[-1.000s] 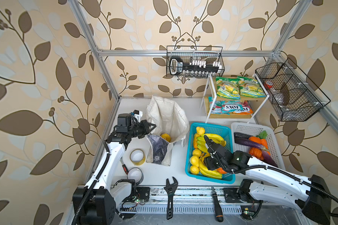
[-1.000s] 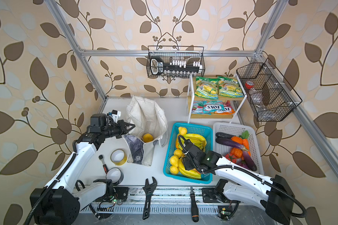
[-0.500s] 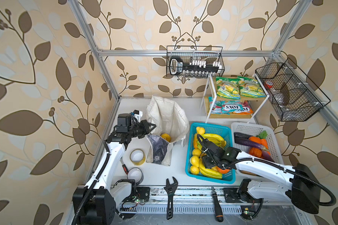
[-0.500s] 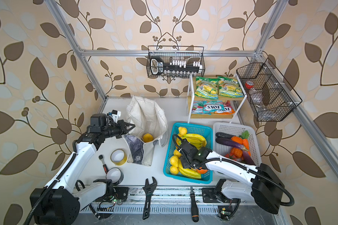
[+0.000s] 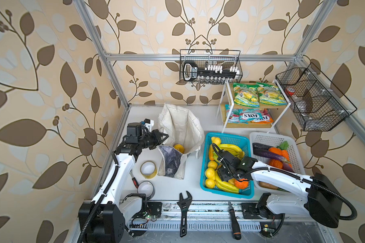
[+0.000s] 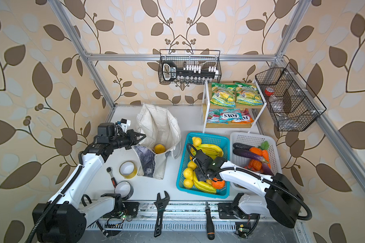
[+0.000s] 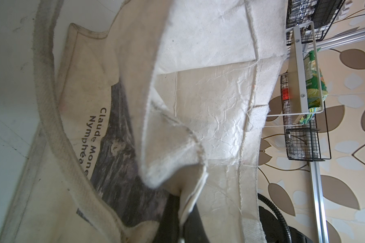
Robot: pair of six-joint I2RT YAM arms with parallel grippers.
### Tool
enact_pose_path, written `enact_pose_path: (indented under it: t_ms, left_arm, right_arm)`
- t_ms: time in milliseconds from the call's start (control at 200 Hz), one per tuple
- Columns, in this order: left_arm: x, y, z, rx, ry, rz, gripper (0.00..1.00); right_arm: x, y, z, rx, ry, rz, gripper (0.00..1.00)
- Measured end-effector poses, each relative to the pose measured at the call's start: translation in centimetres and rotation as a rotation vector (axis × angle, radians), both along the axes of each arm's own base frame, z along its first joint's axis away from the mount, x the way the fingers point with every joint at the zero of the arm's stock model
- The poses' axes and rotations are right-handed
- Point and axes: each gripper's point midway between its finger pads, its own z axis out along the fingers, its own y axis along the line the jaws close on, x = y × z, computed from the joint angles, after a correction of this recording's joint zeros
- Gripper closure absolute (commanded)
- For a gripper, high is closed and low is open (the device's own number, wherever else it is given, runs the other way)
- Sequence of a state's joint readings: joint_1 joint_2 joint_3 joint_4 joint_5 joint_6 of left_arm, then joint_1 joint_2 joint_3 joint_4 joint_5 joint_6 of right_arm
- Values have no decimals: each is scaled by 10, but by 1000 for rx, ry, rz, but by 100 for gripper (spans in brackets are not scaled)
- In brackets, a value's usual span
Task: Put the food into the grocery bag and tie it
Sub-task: 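Close the right gripper on the yellow pear-shaped fruit in the basket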
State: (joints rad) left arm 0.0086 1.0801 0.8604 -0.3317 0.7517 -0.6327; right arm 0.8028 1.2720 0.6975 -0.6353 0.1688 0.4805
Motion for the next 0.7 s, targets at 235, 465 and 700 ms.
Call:
enact_pose_path:
  t_ms: [235,465,700]
  left_arm:
    - [1,2,0,0,0,6,100]
    - [1,2,0,0,0,6,100]
    - [1,2,0,0,0,6,100]
  right_arm:
    - [3,3,-4,4,10,12,47]
    - [5,5,19,54,-37,18,52]
    - [18,17,66,145,-136,22,52]
